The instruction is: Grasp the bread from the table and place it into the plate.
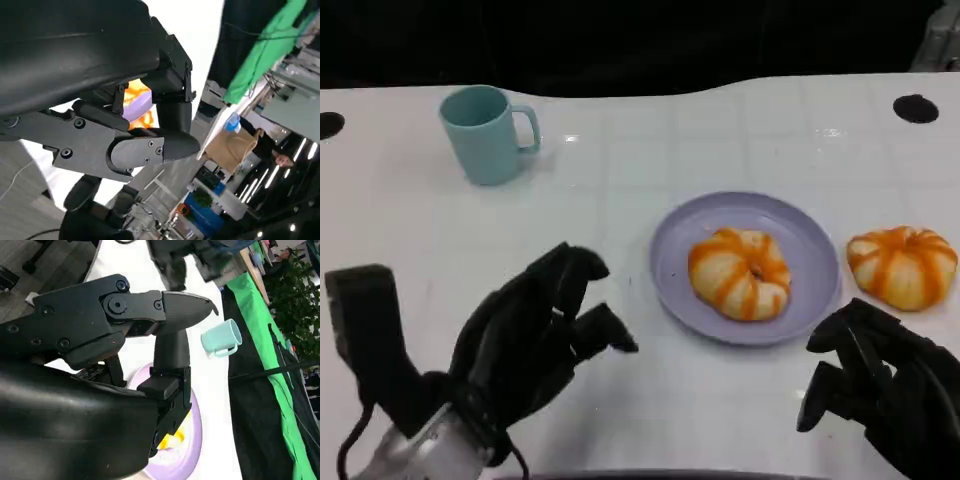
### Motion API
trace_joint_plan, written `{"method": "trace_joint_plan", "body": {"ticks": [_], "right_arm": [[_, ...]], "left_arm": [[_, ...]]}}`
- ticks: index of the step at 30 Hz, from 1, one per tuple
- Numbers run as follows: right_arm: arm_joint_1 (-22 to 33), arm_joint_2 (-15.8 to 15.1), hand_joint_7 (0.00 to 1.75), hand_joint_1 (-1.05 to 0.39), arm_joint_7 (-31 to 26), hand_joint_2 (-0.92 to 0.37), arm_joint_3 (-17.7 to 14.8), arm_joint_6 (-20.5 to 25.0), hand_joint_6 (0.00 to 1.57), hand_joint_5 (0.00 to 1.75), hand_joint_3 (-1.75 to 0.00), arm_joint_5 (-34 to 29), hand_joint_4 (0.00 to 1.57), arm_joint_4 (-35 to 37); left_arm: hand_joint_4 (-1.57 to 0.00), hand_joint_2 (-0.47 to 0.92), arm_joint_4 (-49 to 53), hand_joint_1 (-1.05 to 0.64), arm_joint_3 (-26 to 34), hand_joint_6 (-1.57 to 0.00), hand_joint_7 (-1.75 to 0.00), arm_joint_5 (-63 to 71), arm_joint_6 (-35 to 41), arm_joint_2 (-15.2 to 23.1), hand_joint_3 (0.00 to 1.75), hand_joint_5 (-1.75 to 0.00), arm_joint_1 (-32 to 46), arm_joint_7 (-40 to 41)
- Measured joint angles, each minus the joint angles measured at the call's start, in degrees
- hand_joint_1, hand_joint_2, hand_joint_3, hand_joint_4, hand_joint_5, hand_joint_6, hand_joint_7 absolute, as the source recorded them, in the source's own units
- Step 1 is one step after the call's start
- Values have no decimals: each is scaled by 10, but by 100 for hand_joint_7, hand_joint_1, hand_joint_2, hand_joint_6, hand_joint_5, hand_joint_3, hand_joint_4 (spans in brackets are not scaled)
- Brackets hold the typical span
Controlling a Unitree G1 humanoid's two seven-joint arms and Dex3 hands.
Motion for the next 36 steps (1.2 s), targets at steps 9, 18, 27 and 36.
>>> {"method": "trace_joint_plan", "body": {"ticks": [9,18,27,36], "right_arm": [[1,-1,162,-45,-4,-92,-4,14,49,175,-38,2,64,-11],[1,-1,161,-45,-3,-92,-9,14,50,175,-38,6,64,-11],[2,-3,160,-45,6,-92,-10,6,51,175,-36,6,65,-9],[2,-3,161,-46,13,-92,-15,5,51,175,-38,7,67,-3]], "left_arm": [[-75,92,-51,-53,3,-49,-173,-32,24,-10,54,-175,68,36],[-75,92,-46,-54,-3,-52,-175,-30,10,-5,48,-175,83,36],[-76,92,-22,-55,-18,-54,-175,-24,-25,8,45,-175,81,26],[-76,92,-8,-54,-24,-55,-175,-21,-34,12,45,-175,77,20]]}}
